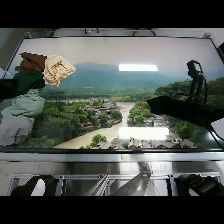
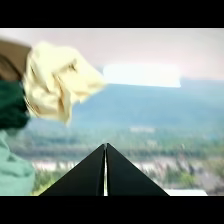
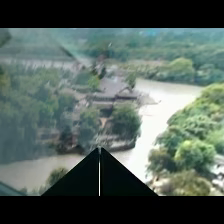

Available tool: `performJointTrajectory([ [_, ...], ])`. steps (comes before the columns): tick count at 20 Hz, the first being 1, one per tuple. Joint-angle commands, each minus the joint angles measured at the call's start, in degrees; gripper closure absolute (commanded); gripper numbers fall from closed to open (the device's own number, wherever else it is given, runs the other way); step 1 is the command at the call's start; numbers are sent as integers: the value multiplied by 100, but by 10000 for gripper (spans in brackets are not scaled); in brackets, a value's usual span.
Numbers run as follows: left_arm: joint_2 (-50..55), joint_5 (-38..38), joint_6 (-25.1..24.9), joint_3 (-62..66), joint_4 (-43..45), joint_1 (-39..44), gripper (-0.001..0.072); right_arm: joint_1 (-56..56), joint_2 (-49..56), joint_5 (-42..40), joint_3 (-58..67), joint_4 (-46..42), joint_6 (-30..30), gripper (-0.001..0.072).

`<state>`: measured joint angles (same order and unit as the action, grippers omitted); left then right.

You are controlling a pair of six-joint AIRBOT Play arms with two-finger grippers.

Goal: Fold the shirts.

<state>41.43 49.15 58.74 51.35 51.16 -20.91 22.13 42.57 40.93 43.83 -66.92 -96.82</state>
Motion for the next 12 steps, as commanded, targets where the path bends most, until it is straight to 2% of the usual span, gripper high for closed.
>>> performJointTrajectory([
  [1,2131,2743,-197,2013,-855,-918,691,-472,7,-44,35,13,-2,692],
  [3,2885,3362,-195,2612,-1209,-990,701,-529,9,-273,35,11,-2,691],
  [5,3438,3322,-175,2999,-1193,-798,701,-529,85,-476,33,11,-2,691],
  [7,3976,2903,-162,3462,-944,-514,701,-529,229,-612,33,9,0,690],
  [10,4715,2013,267,4127,-417,-133,700,-529,533,-643,33,-37,0,690],
  [12,5195,1609,269,4546,-7,81,701,-531,686,-649,33,-76,0,690],
])
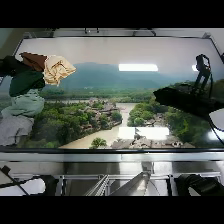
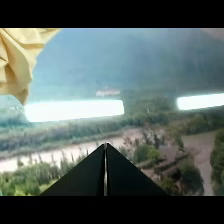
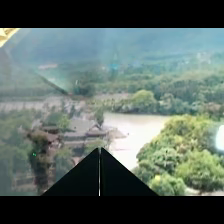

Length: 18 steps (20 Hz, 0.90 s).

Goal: Fold the shirts.

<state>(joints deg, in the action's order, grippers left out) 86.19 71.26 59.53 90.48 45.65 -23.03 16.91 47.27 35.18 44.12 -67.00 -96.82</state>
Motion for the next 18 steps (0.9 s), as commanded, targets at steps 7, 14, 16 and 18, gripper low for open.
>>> performJointTrajectory([
  [7,2468,-1279,297,2210,2387,1062,-12,-15,289,-90,4,-544,0,266],
  [14,3862,-1902,815,2632,3038,1368,-12,-15,289,-90,4,-612,0,266],
  [16,3995,-1902,824,2612,3296,1456,-12,-15,289,-90,4,-612,0,266],
  [18,4063,-2037,868,2610,3285,1504,-8,-15,289,-92,4,-612,0,267],
])
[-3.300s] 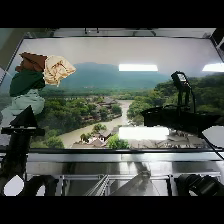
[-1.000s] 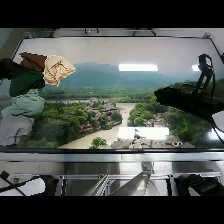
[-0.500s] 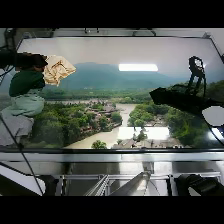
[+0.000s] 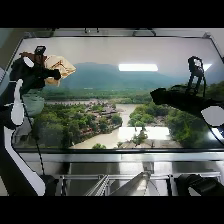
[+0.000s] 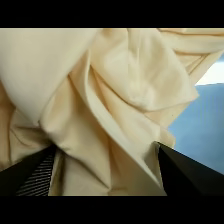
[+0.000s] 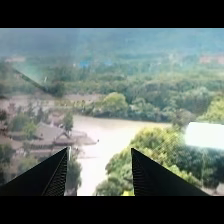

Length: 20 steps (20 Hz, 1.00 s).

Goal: Fold the shirts.

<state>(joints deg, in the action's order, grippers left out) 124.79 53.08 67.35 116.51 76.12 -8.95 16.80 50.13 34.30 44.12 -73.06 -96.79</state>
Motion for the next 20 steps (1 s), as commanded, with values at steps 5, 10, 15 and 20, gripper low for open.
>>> performJointTrajectory([
  [5,-188,-55,125,17,50,295,687,-4,2,-2,4,-4,-4,271],
  [10,-1578,1266,-431,-7,-1705,931,688,-98,15,17,4,-24,-7,275],
  [15,-2518,3139,-426,-1620,-2592,2065,689,-1309,17,1134,9,52,0,274],
  [20,-3128,2643,-426,-3554,-2664,3217,524,-1873,20,2326,-4,90,173,264],
])
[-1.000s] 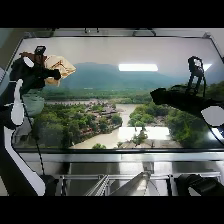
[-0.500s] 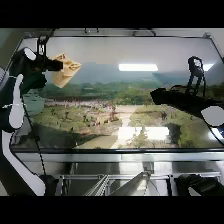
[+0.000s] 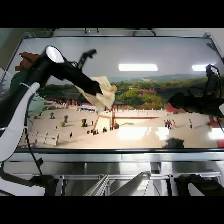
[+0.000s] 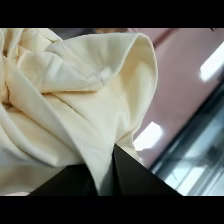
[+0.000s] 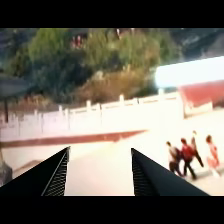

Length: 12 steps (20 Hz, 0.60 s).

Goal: Fold the shirts.

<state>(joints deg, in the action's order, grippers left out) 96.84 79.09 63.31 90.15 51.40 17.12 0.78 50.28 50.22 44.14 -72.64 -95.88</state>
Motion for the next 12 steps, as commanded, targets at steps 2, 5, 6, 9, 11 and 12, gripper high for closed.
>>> performJointTrajectory([
  [2,-431,52,63,-1058,-146,785,-13,-264,28,1019,-7,308,170,136],
  [5,-514,560,260,-634,-129,463,-9,-240,153,1303,-11,896,389,102],
  [6,-511,791,345,-407,-94,219,-8,-199,225,1294,-11,1257,605,103],
  [9,-505,811,693,-63,509,-758,-9,168,750,940,-11,2271,1215,105],
  [11,-485,409,767,-365,597,-1419,-9,612,1419,382,-9,2752,1674,106],
  [12,-404,232,754,-538,586,-1727,-9,813,1770,118,0,3021,2039,107],
])
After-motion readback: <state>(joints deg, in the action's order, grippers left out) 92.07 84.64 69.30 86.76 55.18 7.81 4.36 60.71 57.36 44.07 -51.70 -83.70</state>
